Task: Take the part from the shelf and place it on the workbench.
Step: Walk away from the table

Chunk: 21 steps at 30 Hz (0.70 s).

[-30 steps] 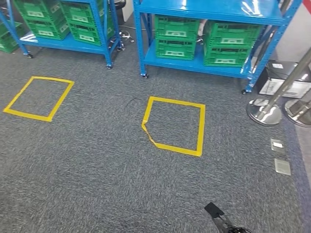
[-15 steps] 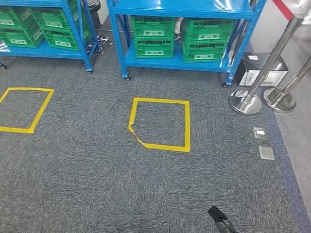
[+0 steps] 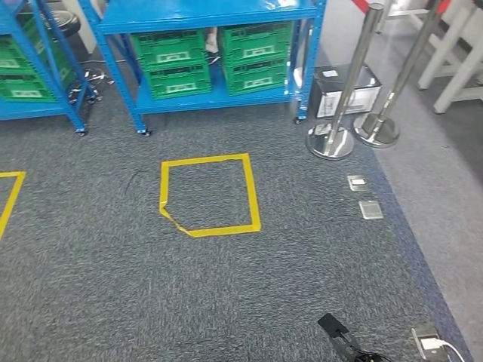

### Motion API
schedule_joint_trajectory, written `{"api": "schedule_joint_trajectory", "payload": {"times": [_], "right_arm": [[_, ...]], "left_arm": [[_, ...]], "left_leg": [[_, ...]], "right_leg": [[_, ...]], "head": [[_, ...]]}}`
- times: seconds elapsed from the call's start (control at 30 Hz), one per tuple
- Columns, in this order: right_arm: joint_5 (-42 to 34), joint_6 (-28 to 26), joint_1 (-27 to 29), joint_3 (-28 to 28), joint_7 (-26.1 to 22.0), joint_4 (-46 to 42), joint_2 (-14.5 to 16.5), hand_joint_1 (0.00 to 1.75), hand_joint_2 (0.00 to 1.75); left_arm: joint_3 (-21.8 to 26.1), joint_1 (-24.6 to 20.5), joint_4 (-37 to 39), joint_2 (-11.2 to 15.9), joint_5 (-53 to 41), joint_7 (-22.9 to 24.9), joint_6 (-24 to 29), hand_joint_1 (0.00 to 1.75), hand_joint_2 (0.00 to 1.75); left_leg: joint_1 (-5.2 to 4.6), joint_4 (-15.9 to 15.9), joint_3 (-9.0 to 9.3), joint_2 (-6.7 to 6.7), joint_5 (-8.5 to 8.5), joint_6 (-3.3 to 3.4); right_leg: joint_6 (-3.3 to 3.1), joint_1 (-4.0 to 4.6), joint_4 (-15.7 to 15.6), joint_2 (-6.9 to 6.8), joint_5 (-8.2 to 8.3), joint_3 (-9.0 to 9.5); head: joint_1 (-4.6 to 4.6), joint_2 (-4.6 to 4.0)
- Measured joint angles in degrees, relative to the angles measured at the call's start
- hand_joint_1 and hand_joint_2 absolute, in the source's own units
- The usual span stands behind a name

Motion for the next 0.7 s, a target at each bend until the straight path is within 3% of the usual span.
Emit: {"api": "schedule_joint_trajectory", "payload": {"times": [0.07,0.13,0.17,0.2,0.27,0.33,0.37,0.4,0.47,0.53,0.63,0.7], "right_arm": [[0.0,0.03,0.01,0.0,0.04,0.0,0.09,0.0,0.0],[0.0,0.1,0.07,0.0,0.11,0.01,0.19,0.0,0.0],[0.0,0.14,0.13,0.0,0.15,0.02,0.2,0.0,0.0],[0.0,0.15,0.13,0.0,0.16,0.02,0.2,0.0,0.0],[0.0,0.15,0.01,0.0,0.17,0.02,0.2,0.0,0.0],[0.02,0.15,-0.04,0.01,0.18,0.02,0.2,0.0,0.0],[0.04,0.13,0.0,0.02,0.2,0.03,0.19,0.0,0.0],[0.05,0.01,0.04,0.02,0.19,0.03,0.19,0.0,0.0],[0.06,-0.34,-0.02,0.02,0.08,0.04,0.18,0.0,0.0],[0.23,-0.61,-0.12,0.02,0.1,0.03,0.19,0.0,0.0],[0.86,-0.66,0.18,0.03,0.55,0.06,0.2,0.0,0.0],[0.98,-0.67,0.27,0.04,0.66,0.07,0.2,0.0,0.0]], "left_arm": [[0.01,0.05,0.01,0.21,0.08,-0.02,0.04,0.0,0.0],[0.02,-0.13,0.02,0.36,0.15,-0.07,0.05,0.0,0.0],[0.02,-0.2,0.02,0.29,0.16,-0.1,0.05,0.0,0.0],[0.02,-0.16,0.02,0.22,0.16,-0.12,0.04,0.0,0.0],[0.02,0.02,0.02,0.17,0.17,-0.16,0.03,0.0,0.0],[0.02,0.16,0.02,0.19,0.23,-0.17,0.02,0.0,0.0],[0.02,0.18,0.02,0.16,0.28,-0.17,0.02,0.0,0.0],[0.02,0.18,0.02,0.1,0.36,-0.17,0.02,0.0,0.0],[0.02,0.19,0.02,0.0,0.5,-0.16,0.02,0.0,0.0],[0.02,0.05,0.02,0.01,0.58,-0.16,0.02,0.0,0.0],[0.03,-0.33,0.02,0.06,0.6,-0.17,0.02,0.0,0.0],[0.04,-0.36,0.02,0.06,0.61,-0.17,0.02,0.0,0.0]], "left_leg": [[-0.39,-8.97,3.33,-2.36,5.19,1.11],[-0.57,-18.87,7.37,-3.64,10.03,2.3],[-0.5,-19.46,7.64,-2.66,10.26,2.5],[-0.4,-19.93,7.84,-1.91,10.48,2.76],[-0.4,-20.4,8.06,-0.42,10.65,3.05],[-0.42,-20.38,8.07,1.09,10.55,3.12],[-0.4,-20.36,8.11,1.79,10.46,3.06],[-0.33,-20.32,8.21,2.45,10.33,2.91],[-0.21,-20.09,8.5,3.43,9.93,2.34],[-0.36,-19.55,8.56,4.08,9.44,1.59],[-0.42,-19.29,8.59,4.66,9.2,0.88],[-0.27,-19.33,8.65,4.78,9.16,1.37]], "right_leg": [[0.3,0.07,0.01,2.57,0.12,-0.05],[1.02,0.0,0.02,4.9,0.3,-0.33],[1.39,0.01,0.55,4.26,-0.09,-0.68],[1.62,0.08,2.13,2.79,-1.21,-1.41],[2.09,0.12,8.68,-0.45,-5.07,-4.34],[2.63,-0.24,15.41,-1.44,-7.84,-7.39],[2.89,-0.48,16.3,-1.68,-7.72,-7.71],[3.12,-0.71,14.72,-1.99,-6.46,-6.81],[3.49,-1.06,7.04,-3.1,-2.81,-2.72],[3.27,-1.01,1.15,-3.81,-1.06,0.36],[2.2,-0.64,0.03,-3.48,-1.13,0.84],[1.88,-0.52,-0.05,-3.35,-1.06,0.88]], "head": [[-0.1,0.0],[-0.17,0.0],[-0.09,0.0],[0.1,0.0],[0.62,0.0],[1.04,0.0],[1.23,0.0],[1.39,0.0],[1.81,0.0],[2.0,0.0],[1.19,0.0],[0.77,0.0]]}}
